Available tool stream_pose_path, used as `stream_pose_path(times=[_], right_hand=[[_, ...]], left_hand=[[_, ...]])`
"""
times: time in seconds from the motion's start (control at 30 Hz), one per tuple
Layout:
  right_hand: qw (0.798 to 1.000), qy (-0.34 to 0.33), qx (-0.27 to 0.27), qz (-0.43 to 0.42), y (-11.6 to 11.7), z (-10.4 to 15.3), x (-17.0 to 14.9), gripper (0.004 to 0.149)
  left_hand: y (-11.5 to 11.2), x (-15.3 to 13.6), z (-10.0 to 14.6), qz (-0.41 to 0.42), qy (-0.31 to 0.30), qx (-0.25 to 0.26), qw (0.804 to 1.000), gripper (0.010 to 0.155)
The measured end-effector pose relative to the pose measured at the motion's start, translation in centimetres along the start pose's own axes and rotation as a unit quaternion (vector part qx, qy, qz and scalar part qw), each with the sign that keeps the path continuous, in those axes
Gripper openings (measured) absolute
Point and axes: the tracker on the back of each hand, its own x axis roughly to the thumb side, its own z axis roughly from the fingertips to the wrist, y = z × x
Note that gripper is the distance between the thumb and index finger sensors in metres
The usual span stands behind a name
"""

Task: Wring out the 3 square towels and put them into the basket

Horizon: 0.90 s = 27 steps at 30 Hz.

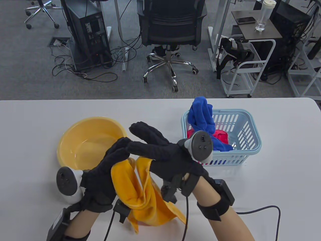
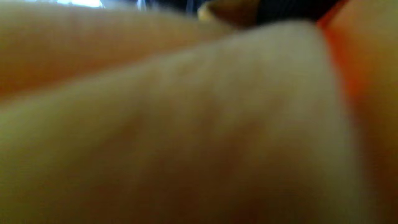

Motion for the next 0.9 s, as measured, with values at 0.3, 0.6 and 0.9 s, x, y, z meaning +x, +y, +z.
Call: stream_pose_path(times=[0.3, 0.6, 0.9], right_hand=[[0.999, 0.027, 0.012, 0.041, -0.6, 8.2, -2.8, 0.081], [0.967, 0.088, 0.214, 0.104, 7.6, 14.8, -9.2, 0.126], [0.983, 0.069, 0.105, 0.133, 4.6, 15.9, -9.7, 0.046]], left_hand=[[1.0, 0.2, -0.2, 0.061, -0.008, -0.017, 0.998, 0.047], [-3.4, 1.5, 0.6, 0.144, -0.075, -0.087, 0.983, 0.047], [-5.5, 2.5, 1.7, 0.112, -0.100, -0.137, 0.979, 0.048]])
